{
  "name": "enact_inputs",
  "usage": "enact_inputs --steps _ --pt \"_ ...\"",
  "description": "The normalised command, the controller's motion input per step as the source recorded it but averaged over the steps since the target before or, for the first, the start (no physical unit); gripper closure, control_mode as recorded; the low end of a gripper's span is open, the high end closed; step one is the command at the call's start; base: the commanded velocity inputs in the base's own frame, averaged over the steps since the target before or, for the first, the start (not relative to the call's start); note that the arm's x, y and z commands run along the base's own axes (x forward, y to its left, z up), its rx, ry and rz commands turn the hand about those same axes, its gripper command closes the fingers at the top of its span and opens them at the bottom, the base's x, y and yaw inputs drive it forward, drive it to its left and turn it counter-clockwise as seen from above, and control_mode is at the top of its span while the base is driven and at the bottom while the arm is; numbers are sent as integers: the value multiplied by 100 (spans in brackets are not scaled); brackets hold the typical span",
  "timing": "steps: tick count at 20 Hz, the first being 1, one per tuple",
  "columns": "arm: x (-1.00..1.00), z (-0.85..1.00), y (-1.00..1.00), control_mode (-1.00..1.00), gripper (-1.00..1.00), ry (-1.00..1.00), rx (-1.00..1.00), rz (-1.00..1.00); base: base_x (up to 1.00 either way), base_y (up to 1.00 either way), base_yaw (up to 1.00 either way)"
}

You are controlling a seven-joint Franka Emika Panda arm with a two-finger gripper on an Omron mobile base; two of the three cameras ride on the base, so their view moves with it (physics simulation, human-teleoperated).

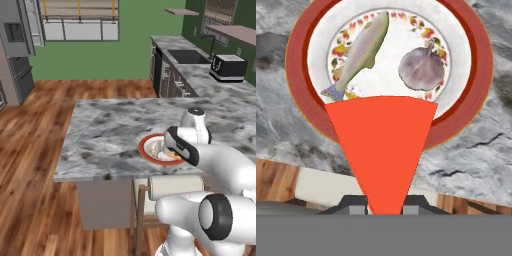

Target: Take the cheese, fish, and garlic from the fridge and place them on the plate on the dining counter to create an appetizer plate.

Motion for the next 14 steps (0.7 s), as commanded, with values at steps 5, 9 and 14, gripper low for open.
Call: enact_inputs --steps 5,9,14 --pt "30 -26 0 -100 100 5 0 0 0 0 0" --pt "48 -25 0 -100 100 4 0 0 0 0 0" --pt "58 -24 0 -100 100 2 0 0 0 0 0"
